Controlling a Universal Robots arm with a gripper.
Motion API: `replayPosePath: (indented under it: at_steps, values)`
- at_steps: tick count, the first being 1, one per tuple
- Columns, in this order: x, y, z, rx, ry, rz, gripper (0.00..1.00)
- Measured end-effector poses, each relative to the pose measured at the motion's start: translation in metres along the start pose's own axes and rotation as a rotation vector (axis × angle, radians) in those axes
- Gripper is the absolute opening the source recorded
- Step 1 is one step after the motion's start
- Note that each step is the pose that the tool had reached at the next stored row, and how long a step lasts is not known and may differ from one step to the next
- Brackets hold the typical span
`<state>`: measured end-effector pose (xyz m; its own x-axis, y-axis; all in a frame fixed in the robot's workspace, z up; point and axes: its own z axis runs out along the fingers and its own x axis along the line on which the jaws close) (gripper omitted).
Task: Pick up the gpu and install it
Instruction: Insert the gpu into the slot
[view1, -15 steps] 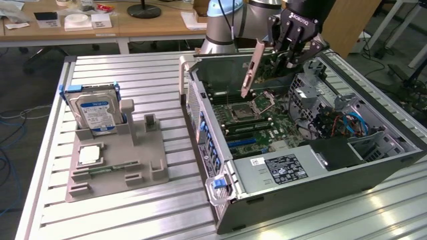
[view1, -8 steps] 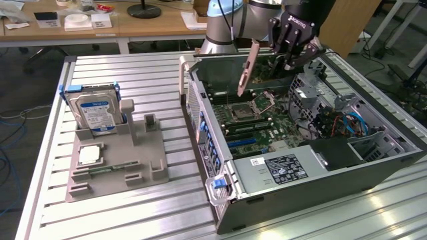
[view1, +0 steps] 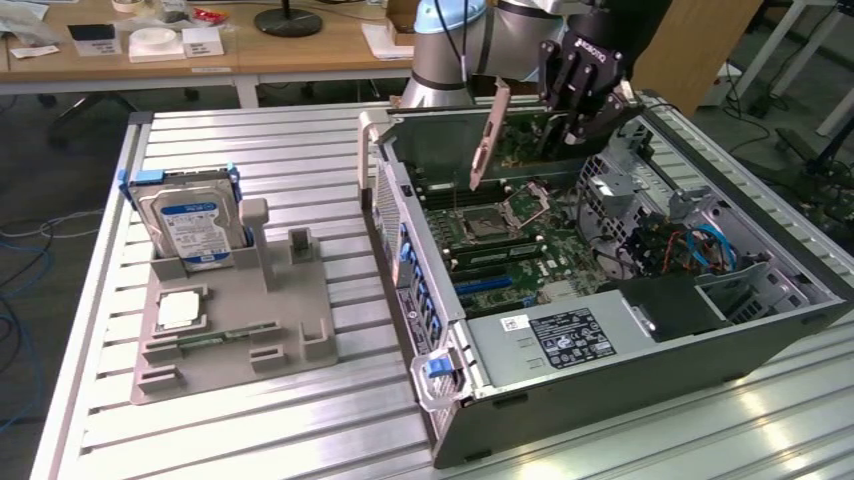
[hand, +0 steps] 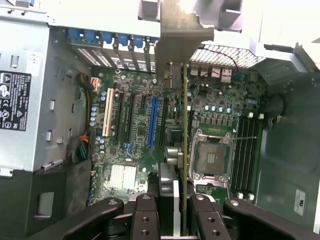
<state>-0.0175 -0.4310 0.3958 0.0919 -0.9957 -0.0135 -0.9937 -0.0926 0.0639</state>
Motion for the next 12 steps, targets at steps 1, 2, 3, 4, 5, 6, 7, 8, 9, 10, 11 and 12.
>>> replayPosePath:
  at_steps: [1,2,3,4,5,6,7,8,9,10,11,12]
  values:
    - [0.0,-0.0001,0.0008,0.0024,-0.0002,0.007,0.28]
    - [0.0,-0.0001,0.0015,0.0043,-0.0003,0.013,0.28]
    - [-0.0001,-0.0002,0.002,0.0047,-0.0003,0.016,0.28]
    - [-0.0003,-0.0003,0.0025,0.0049,0.0002,0.016,0.28]
    - [-0.0005,-0.0002,0.003,0.0054,0.0012,0.016,0.28]
    - [-0.0005,0.0008,0.0035,0.009,0.0015,0.016,0.28]
    - [-0.0008,0.002,0.0039,0.0152,0.0023,0.016,0.28]
    - [-0.001,0.0023,0.0047,0.0191,0.0029,0.016,0.28]
    - [-0.0009,0.0022,0.0057,0.02,0.003,0.016,0.28]
    - [-0.001,0.0023,0.0065,0.0203,0.0054,0.016,0.28]
    - [-0.0009,0.0022,0.0074,0.0202,0.0082,0.016,0.28]
    - [-0.0009,0.0022,0.0091,0.0201,0.0097,0.016,0.28]
